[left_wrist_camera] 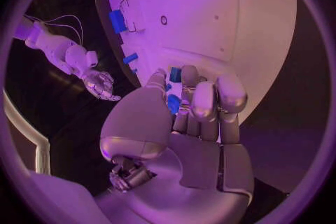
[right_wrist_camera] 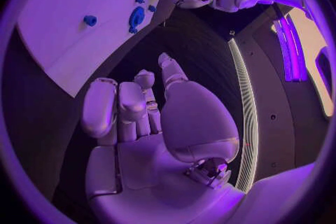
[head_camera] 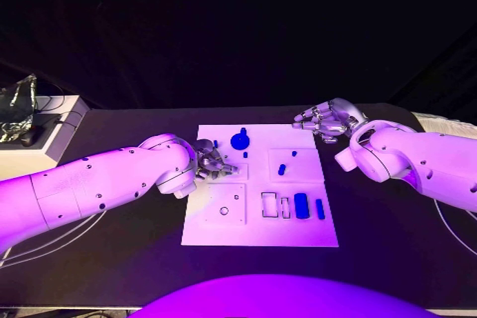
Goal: Assemble the parts on the task board
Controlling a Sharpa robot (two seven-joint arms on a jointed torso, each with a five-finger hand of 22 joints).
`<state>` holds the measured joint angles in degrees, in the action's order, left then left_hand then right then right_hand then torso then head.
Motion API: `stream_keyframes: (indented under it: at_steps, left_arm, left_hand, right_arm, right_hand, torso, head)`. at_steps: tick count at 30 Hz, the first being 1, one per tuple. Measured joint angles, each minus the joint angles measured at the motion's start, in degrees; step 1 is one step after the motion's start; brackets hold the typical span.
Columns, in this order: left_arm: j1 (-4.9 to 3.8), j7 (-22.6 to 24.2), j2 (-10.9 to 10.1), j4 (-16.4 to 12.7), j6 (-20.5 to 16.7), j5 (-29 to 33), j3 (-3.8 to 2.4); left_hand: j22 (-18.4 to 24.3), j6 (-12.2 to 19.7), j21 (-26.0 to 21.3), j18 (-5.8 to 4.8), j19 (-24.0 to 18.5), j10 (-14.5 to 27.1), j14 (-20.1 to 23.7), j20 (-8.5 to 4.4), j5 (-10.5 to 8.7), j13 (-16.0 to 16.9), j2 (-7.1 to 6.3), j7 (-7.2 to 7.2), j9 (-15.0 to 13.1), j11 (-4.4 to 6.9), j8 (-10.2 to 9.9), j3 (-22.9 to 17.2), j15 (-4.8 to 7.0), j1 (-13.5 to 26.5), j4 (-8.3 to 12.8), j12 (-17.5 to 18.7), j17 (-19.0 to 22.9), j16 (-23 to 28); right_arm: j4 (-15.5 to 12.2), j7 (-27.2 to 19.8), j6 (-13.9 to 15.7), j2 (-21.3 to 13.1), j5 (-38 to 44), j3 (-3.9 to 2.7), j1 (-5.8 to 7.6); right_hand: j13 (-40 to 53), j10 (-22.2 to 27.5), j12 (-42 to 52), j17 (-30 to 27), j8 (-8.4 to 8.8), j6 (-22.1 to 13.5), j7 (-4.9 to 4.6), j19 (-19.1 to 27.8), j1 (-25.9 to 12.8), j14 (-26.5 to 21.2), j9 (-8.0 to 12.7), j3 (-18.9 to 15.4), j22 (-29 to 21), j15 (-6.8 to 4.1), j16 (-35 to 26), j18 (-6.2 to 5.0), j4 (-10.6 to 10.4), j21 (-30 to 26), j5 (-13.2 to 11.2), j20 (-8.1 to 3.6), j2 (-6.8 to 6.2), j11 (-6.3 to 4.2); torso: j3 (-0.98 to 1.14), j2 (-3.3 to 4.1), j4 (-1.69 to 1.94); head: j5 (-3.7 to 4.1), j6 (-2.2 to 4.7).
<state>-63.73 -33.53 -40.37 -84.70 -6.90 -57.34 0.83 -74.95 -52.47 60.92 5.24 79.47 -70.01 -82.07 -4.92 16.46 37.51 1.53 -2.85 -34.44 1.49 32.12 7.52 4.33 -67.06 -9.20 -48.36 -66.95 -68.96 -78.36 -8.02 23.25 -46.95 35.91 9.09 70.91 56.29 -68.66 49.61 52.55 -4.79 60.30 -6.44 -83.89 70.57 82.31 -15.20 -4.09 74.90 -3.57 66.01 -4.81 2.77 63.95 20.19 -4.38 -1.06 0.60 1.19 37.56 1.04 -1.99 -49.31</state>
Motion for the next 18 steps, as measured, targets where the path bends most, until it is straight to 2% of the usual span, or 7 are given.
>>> stream_keyframes:
  at_steps: [4,12,18]
  left_arm:
    - [0.0,-0.28,0.03,0.06,0.71,-0.07,0.06]
    - [-0.01,-0.6,0.63,0.53,1.48,-0.14,0.09]
    - [0.06,-0.64,1.2,1.11,1.57,-0.21,0.08]
  left_hand:
    - [0.0,0.27,0.0,-0.01,0.2,-0.03,0.19,-0.2,0.0,0.11,0.0,0.27,-1.31,0.36,0.82,-0.59,0.18,0.0,-0.04,0.0,-0.06,0.0]
    - [0.01,0.26,0.0,0.0,0.2,-0.04,0.18,-0.2,0.0,0.16,0.0,0.27,-1.95,0.37,1.33,-1.16,0.18,0.0,0.21,0.0,-0.14,0.0]
    - [0.01,0.34,-0.01,-0.01,0.2,-0.03,-0.03,-0.2,0.0,0.22,1.02,0.43,-2.22,0.37,1.69,-2.92,0.39,-1.02,1.31,0.0,-0.22,-0.18]
  right_arm:
    - [-0.01,0.0,0.0,0.0,0.0,0.0,0.0]
    - [-0.04,0.0,0.0,0.0,0.01,0.0,-0.01]
    - [-0.11,0.0,-0.01,-0.02,0.01,0.0,-0.02]
  right_hand:
    - [0.0,0.0,0.0,0.0,0.0,0.0,0.0,0.0,0.0,0.0,0.0,0.0,0.0,0.0,0.0,0.0,0.0,0.0,0.0,0.0,0.0,0.0]
    - [0.0,0.0,0.0,0.0,0.0,0.0,0.0,0.0,0.0,0.0,0.0,0.0,0.05,0.0,0.0,0.0,0.0,0.0,0.0,0.0,0.0,0.0]
    - [0.0,-0.08,0.0,0.0,0.0,0.0,0.01,0.0,0.0,0.0,0.0,0.0,0.04,0.0,0.0,0.0,0.0,0.0,0.0,0.0,0.0,0.08]
  torso:
    - [-0.02,-0.01,0.01]
    - [-0.02,-0.01,0.0]
    - [-0.02,0.01,0.01]
  head:
    - [0.03,-0.01]
    - [0.12,0.05]
    - [0.16,0.01]
